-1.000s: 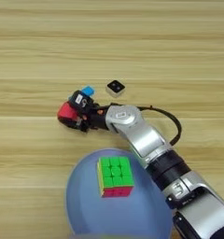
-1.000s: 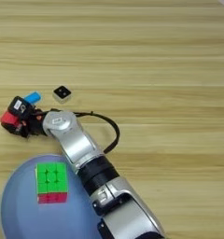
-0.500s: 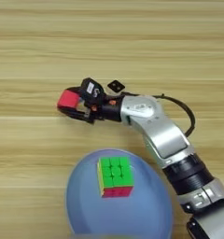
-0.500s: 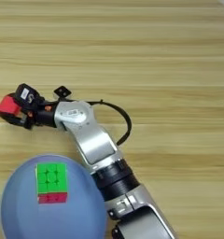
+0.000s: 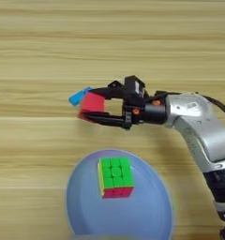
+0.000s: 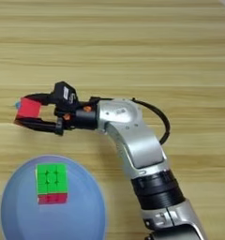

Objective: Move the objects on the table

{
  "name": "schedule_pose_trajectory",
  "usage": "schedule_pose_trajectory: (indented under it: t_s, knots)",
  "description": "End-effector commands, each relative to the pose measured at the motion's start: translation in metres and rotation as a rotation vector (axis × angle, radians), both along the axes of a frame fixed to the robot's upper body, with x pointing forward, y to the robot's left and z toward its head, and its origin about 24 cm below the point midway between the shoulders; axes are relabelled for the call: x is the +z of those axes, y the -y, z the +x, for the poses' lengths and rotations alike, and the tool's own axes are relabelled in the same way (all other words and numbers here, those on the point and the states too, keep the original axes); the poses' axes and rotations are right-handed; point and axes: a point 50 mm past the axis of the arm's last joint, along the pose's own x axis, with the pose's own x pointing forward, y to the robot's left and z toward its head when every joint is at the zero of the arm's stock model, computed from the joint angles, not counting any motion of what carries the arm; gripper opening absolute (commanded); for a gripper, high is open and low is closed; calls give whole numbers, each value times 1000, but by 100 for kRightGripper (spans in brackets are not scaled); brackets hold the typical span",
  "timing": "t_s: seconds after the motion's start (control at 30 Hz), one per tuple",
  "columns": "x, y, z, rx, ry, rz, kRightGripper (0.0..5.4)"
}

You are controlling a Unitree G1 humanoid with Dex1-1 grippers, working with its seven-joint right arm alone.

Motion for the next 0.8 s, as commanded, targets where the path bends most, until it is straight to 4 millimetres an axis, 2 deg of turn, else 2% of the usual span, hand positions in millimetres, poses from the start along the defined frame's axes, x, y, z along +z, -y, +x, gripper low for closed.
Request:
schedule_pose_trajectory:
  t_s: [0.03,0.47,0.8]
  knots:
    - [24,14,-1,13,130,1,239]
    - [17,52,-10,49,96,-77,238]
    - [12,72,-25,119,64,-120,238]
